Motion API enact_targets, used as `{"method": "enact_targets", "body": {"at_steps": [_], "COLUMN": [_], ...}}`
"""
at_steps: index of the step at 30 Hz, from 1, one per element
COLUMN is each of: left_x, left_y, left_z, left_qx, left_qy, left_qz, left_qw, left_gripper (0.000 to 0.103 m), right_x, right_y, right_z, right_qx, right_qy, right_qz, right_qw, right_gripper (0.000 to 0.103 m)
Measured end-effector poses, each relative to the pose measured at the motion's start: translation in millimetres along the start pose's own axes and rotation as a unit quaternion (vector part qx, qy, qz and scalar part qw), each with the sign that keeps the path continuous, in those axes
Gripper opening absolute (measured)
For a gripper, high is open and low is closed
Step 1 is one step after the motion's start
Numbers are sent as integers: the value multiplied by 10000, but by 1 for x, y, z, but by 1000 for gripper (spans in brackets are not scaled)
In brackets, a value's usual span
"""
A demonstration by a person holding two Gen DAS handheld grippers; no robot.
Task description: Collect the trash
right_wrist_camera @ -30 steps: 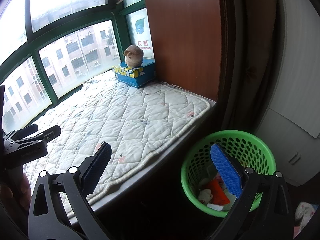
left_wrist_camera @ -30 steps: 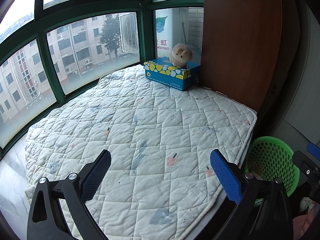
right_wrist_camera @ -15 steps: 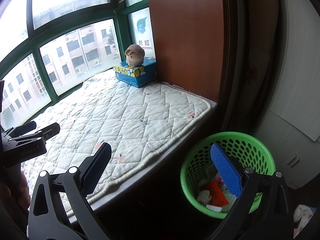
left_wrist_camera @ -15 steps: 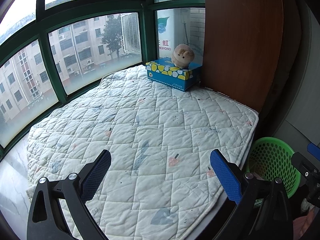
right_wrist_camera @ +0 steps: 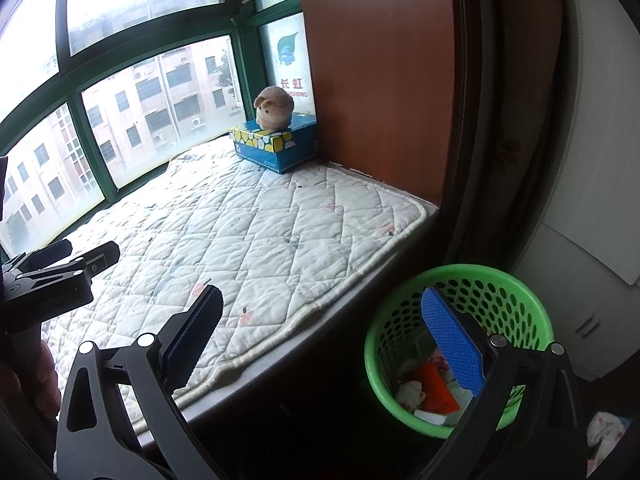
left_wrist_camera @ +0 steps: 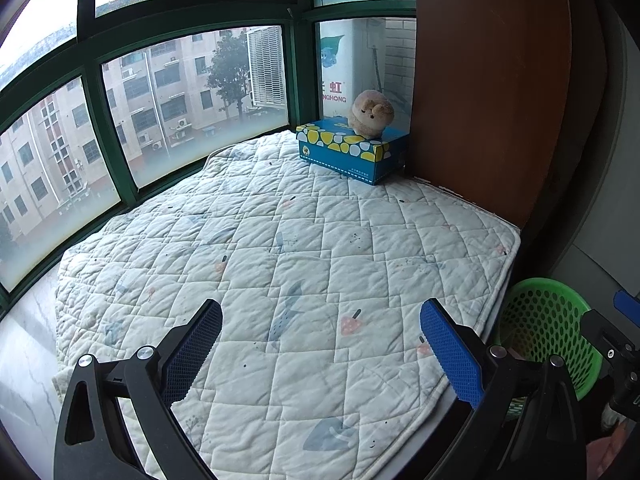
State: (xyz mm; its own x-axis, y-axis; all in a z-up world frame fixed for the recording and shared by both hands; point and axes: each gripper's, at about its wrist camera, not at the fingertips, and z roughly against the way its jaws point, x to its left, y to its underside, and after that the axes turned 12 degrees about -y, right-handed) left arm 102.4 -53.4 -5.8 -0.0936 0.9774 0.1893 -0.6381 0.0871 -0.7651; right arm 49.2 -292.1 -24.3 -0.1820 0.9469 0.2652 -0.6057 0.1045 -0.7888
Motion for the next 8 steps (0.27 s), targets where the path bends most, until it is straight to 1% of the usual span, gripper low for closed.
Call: {"method": "enact_targets", "body": {"at_steps": [8], "left_x": [2], "left_y": [2], "left_z": [0], "left_qx": [11], "left_qy": [25], "left_qz": [24], "left_qw": [10000], "left_gripper": [96], "right_x": [3], "right_y": [0], "right_z": [-4], "right_qx": [36], "right_qy": [-25], "right_qz": [56], "right_qw": [10000], "right_gripper": [98]}}
